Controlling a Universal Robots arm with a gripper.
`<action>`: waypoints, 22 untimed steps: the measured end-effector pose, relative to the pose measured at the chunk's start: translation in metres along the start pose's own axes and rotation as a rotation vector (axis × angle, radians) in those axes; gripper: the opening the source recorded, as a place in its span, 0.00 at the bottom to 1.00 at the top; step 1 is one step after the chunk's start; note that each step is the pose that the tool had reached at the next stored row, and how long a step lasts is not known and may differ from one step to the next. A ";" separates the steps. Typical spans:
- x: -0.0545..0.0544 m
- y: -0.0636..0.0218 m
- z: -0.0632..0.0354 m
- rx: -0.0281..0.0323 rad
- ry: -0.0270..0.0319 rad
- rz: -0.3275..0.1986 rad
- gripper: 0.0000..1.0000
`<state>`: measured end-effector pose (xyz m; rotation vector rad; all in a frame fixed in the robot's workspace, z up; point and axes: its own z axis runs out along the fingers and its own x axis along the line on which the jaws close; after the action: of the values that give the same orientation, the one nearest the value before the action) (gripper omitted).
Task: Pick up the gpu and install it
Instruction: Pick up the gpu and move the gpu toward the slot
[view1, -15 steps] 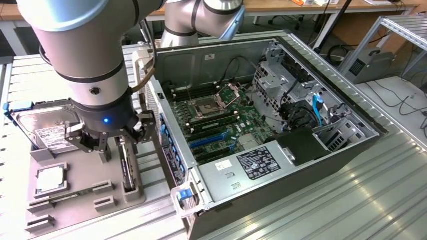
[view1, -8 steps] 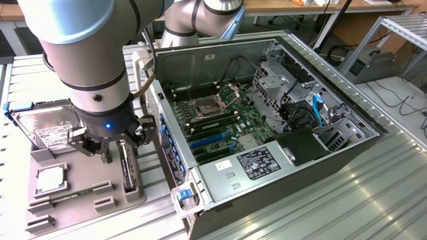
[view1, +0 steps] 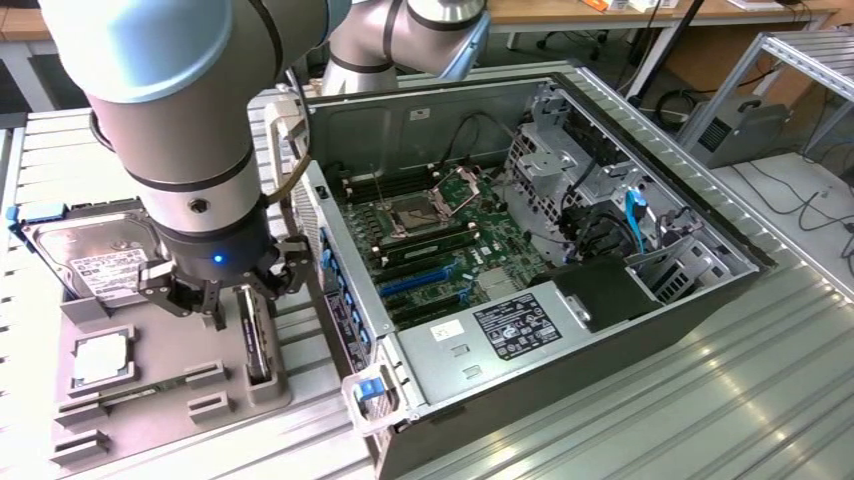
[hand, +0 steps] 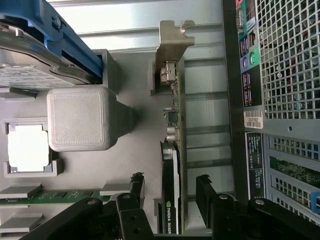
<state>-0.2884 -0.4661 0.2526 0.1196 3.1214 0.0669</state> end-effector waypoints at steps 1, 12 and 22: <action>0.000 0.0000 0.0003 -0.0002 -0.0002 0.000 0.54; 0.000 -0.0001 0.0077 -0.0003 0.0000 0.000 0.54; 0.000 -0.0001 0.0087 -0.0002 0.0001 0.000 0.54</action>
<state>-0.2884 -0.4658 0.2439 0.1197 3.1215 0.0672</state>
